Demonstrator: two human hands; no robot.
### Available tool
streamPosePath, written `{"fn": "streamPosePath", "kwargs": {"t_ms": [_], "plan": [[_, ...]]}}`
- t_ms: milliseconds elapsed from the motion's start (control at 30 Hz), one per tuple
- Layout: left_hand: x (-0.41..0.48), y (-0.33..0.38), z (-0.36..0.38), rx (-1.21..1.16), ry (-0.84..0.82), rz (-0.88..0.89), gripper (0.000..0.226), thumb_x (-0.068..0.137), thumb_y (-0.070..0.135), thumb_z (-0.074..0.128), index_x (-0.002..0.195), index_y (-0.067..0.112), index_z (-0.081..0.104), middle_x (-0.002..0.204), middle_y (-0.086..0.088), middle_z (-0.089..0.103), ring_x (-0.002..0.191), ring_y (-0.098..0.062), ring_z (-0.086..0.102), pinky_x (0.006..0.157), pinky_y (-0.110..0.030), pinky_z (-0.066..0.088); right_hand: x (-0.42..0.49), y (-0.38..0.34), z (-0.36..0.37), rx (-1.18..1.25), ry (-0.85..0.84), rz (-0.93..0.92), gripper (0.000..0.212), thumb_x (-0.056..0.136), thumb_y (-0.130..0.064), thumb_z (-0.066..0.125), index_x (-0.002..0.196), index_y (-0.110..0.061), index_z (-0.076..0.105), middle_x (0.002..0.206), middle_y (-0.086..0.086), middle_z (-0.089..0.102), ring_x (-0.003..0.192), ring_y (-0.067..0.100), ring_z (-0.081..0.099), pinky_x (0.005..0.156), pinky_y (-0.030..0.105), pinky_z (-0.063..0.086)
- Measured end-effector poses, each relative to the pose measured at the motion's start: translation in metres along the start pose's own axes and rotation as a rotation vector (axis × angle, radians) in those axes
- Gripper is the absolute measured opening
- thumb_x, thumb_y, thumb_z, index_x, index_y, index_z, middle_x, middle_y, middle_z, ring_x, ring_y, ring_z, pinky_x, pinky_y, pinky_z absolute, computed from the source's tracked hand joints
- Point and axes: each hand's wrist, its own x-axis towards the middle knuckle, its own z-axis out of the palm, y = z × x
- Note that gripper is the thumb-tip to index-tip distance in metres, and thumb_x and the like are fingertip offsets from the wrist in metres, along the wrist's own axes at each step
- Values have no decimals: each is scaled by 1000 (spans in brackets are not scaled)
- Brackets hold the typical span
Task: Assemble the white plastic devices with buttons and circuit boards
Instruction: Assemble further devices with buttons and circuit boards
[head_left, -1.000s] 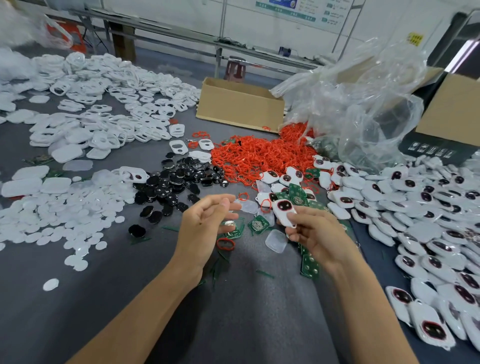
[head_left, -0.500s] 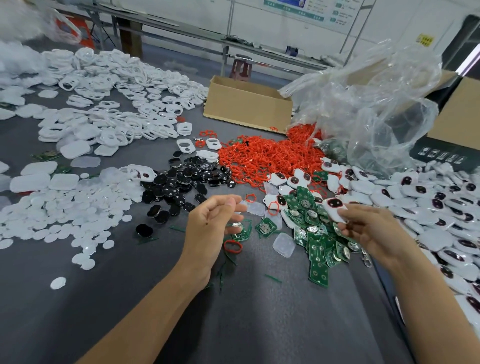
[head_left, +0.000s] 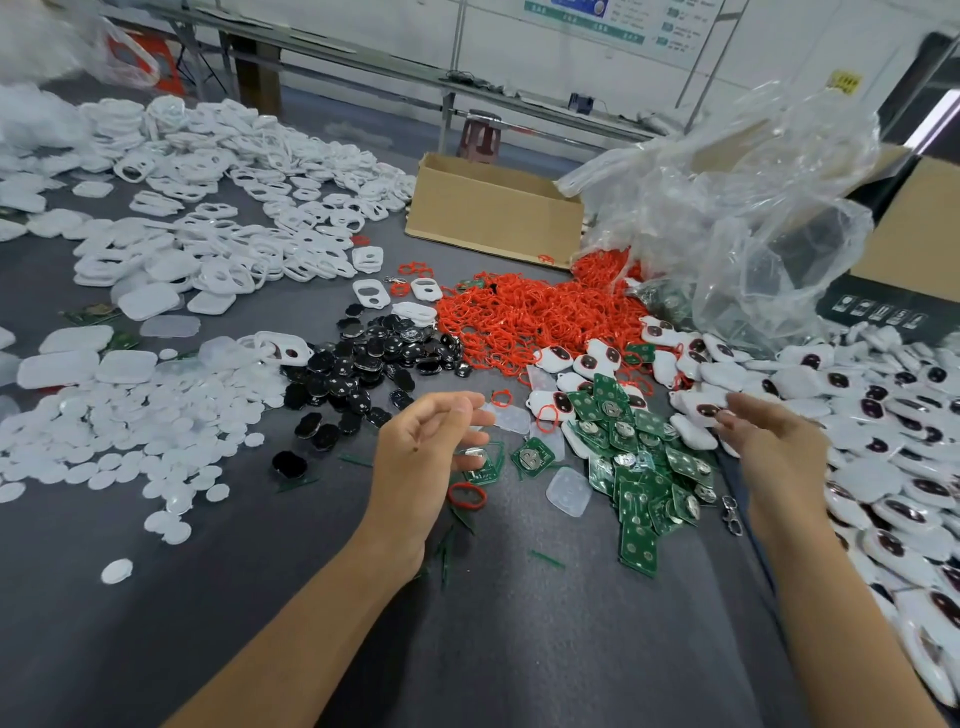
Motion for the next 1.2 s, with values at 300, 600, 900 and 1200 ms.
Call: {"fn": "streamPosePath", "kwargs": {"t_ms": [300,600,900,1200], "plan": [[-2,-3,1,258,56,139,13,93,10,59,93,17,70,82,-1,73,74,-10,68,69,-28,56,-81,-23,100,-169,-224,-412,27,85,2,56,88,-19,73,79,-8,69,73,-2,62,69,14,45],[-3,2,-8,703,197,447,22,88,5,59,102,19,66,93,10,69,92,-7,62,85,-24,46,-125,-1,134,-229,-225,-716,29,75,6,50,87,-9,71,86,3,70,85,24,61,75,20,38],[140,37,-48,1240,194,339,21,78,-13,49,90,-6,65,94,-19,66,94,-31,60,72,-37,46,-125,1,139,-225,-244,-850,31,72,20,60,82,-9,69,81,-2,67,80,19,61,70,24,43],[216,39,-50,1481,-12,24,22,85,-1,50,105,-3,59,117,-22,58,108,-36,54,90,-43,47,-120,4,141,-163,-225,-817,24,74,7,57,80,-14,69,82,-10,64,83,7,56,75,13,41]]}}
